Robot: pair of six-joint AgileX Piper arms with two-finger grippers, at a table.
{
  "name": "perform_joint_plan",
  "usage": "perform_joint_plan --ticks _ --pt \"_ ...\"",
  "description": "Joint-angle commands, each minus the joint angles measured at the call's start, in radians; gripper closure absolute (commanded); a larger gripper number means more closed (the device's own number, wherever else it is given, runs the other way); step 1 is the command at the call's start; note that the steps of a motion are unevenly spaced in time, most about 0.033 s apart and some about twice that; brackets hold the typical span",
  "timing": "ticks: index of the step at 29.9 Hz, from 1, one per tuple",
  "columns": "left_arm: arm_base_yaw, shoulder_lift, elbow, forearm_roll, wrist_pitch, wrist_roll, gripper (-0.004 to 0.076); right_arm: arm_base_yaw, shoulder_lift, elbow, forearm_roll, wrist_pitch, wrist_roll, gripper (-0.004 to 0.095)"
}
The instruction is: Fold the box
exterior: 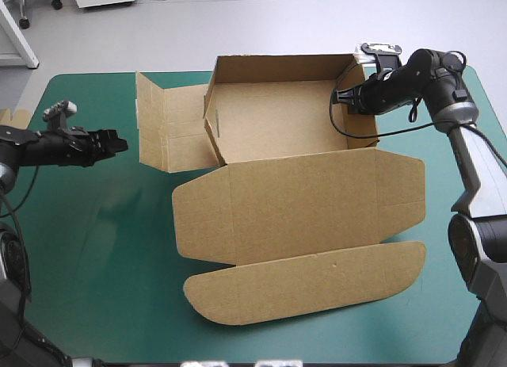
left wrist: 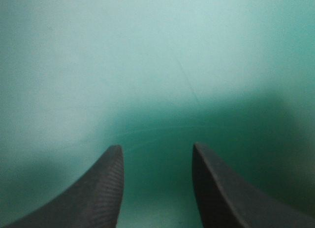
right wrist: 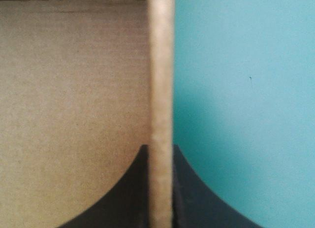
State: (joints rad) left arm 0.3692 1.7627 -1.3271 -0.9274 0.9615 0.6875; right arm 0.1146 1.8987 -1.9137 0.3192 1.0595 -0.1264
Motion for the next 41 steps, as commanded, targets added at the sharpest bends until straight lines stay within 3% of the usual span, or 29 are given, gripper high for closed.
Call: perform_joint_plan --ticks 1,11,21,41 --pt "-0.030 -0.044 0.096 -0.272 -0.007 0.148 0.0407 -0.003 -0.055 -0.032 0.052 -0.043 0.006 0.0921" --pt "-0.208 -0.044 0.186 -0.546 0.070 0.309 0.0407 -0.003 -0.055 -0.032 0.058 -0.043 0.006 0.0921" --pt "-0.210 -0.044 0.177 -0.734 0.332 0.338 0.0407 -0.004 -0.055 -0.032 0.052 -0.037 0.006 0.0921" --pt "-0.250 -0.102 0.109 -0.815 0.340 0.312 0.0402 -0.004 -0.055 -0.032 0.015 -0.040 0.021 0.0921"
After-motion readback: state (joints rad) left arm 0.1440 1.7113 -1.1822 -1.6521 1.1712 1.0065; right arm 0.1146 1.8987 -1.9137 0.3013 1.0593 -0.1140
